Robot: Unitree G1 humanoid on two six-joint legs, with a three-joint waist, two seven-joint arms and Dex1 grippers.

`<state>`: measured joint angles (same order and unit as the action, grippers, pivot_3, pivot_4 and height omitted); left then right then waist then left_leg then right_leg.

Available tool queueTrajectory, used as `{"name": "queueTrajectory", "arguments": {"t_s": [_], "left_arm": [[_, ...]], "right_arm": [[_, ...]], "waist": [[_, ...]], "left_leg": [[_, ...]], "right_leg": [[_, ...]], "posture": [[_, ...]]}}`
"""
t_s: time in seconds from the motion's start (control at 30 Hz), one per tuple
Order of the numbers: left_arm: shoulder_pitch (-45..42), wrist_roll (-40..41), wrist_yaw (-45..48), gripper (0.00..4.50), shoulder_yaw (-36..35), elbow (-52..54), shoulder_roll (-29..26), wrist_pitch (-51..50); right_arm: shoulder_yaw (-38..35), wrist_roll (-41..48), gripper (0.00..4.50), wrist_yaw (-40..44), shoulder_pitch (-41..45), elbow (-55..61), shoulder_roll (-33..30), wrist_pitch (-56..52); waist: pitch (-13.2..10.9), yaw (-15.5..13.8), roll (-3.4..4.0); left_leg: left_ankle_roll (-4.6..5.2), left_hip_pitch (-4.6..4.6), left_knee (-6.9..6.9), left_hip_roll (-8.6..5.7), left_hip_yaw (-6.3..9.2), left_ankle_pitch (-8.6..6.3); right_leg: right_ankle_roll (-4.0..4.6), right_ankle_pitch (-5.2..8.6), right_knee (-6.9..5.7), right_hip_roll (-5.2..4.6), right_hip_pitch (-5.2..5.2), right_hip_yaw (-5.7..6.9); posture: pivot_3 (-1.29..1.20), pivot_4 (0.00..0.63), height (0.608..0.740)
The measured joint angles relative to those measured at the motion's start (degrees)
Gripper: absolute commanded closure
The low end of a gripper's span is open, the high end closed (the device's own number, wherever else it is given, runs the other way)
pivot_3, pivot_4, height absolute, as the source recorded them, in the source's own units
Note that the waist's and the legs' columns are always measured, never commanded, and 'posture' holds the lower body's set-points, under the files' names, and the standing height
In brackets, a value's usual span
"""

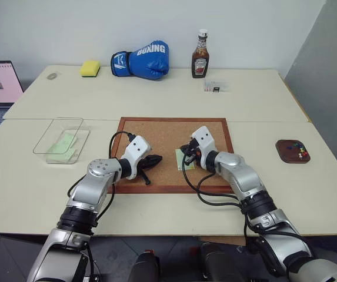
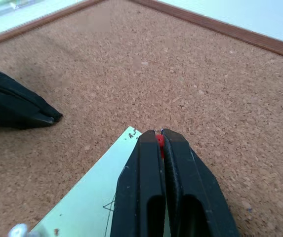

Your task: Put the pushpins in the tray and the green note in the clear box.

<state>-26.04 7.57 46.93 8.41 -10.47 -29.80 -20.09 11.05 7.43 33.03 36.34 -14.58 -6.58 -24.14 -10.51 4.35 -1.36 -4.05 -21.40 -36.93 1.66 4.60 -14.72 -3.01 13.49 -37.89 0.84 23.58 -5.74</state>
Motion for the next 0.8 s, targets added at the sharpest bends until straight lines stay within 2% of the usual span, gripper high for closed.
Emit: {"name": "queueTrajectory", "arguments": {"t_s": [0.17, 0.2, 0.43, 0.8], "left_arm": [[-0.24, -0.70, 0.00, 4.50, 0.76, 0.85, -0.46, -2.23], [-0.37, -0.97, 0.04, 4.50, 0.96, 0.98, -0.64, -2.77], [-0.77, -1.19, 1.14, 4.50, 1.51, 2.92, -1.66, -7.43], [0.47, -1.09, 1.51, 4.50, 2.00, 7.95, -2.81, -12.22]], "right_arm": [[0.31, 1.78, 4.45, 1.15, -0.73, 9.07, -0.19, -2.21], [0.31, 1.85, 4.45, 1.24, -1.23, 9.93, -0.39, -2.82], [-1.12, 1.78, 4.45, -1.73, -3.48, 14.48, -2.61, -6.74], [-20.48, -1.85, 4.45, -16.01, -9.39, 16.53, -16.76, -12.47]], "waist": [[0.01, 0.32, -0.01], [0.01, 0.36, -0.01], [0.01, 0.49, -0.01], [0.11, 0.43, 0.15]], "left_leg": [[0.00, 0.10, 0.01, 0.00, 0.03, 0.00], [0.00, 0.12, 0.01, 0.00, 0.01, 0.00], [-0.01, 0.14, 0.12, 0.01, 0.02, -0.01], [-0.08, 0.12, 0.46, -0.01, -0.03, -0.11]], "right_leg": [[0.04, 0.04, 0.01, 0.00, -0.08, 0.02], [0.26, 0.16, 0.03, 0.00, -0.09, 0.00], [0.36, 0.23, 0.05, 0.00, -0.08, 0.02], [0.17, 0.39, 0.26, -0.05, -0.06, 0.01]], "posture": [[0.00, 0.150, 0.740], [0.00, 0.150, 0.740], [0.00, 0.150, 0.740], [0.00, 0.150, 0.740]]}}
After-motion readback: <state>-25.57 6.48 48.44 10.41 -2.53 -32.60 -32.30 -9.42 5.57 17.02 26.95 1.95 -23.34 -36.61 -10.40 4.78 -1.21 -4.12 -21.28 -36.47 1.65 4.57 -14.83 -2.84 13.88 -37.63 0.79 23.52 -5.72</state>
